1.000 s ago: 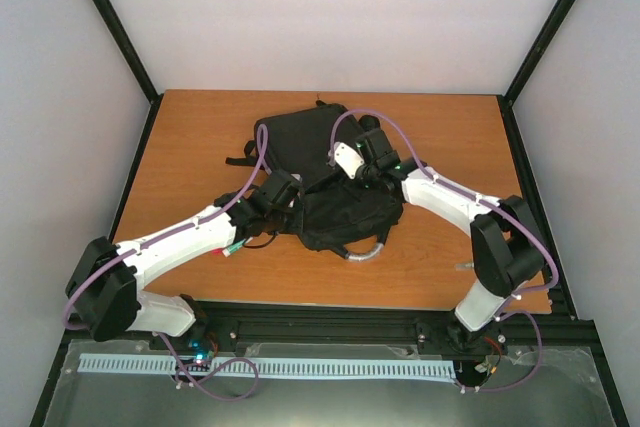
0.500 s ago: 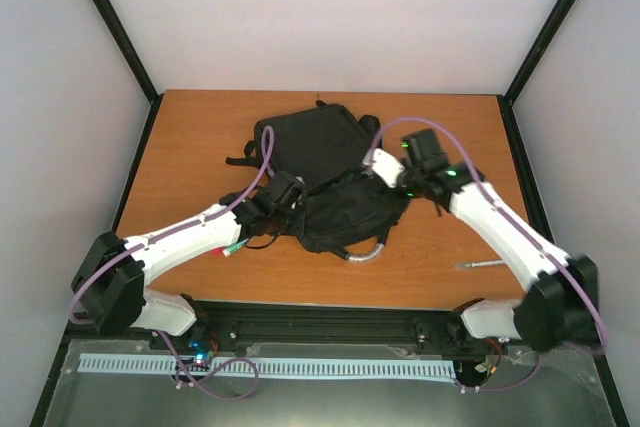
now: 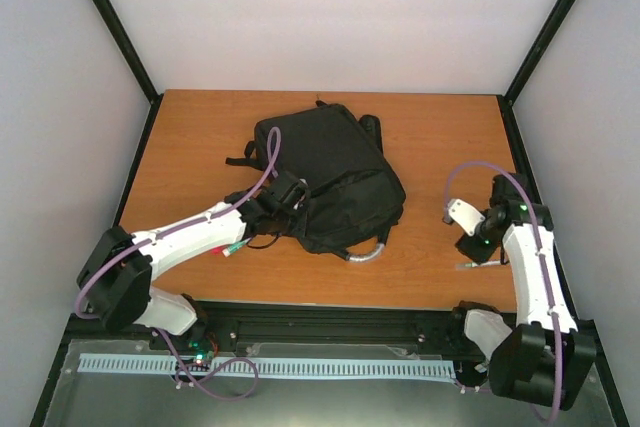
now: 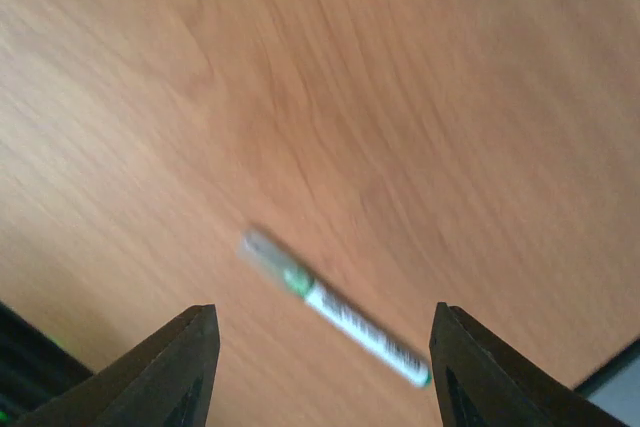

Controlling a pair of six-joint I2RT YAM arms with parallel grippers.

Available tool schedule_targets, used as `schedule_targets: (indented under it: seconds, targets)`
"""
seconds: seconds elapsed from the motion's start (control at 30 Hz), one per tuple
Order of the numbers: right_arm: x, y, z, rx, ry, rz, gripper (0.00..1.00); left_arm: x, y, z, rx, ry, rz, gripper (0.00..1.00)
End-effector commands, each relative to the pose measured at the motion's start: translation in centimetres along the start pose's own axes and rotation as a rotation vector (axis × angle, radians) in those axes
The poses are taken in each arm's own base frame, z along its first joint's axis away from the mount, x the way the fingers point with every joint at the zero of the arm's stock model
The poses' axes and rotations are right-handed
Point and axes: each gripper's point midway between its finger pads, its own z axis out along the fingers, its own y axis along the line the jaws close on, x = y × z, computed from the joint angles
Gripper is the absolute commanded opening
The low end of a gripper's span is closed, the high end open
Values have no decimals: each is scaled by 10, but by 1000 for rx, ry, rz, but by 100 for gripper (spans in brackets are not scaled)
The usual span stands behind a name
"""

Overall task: Pack the student bag
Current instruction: Pick up the stationery from the center of the board.

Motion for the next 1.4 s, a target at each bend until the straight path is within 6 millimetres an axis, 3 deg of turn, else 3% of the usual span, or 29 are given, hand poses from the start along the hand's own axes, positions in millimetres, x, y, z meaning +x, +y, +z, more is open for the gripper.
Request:
schedule_targets:
  seconds: [0.0,0.17,0.3,0.5,0.8,1.37]
  targets:
    - [53,-5,3,-11,156,-76,60,-26,-19,-9,45,-69,46,1]
    - [97,-39,14,86,285,-115,62,-26,-22,-6,56,-61,42,1]
    - [108,-53,20,75,284,-86,62,-26,-25,-3,66,-53,43,1]
    - [121,-57,41,55,296,-112,63,-25,-24,-5,59,-49,51,1]
    - [126,-50,68,-28,285,-108,60,-23,-23,-3,54,-42,48,1]
    - [131,-26,86,-145,286,-25,14,-19,-21,4,49,-27,45,1]
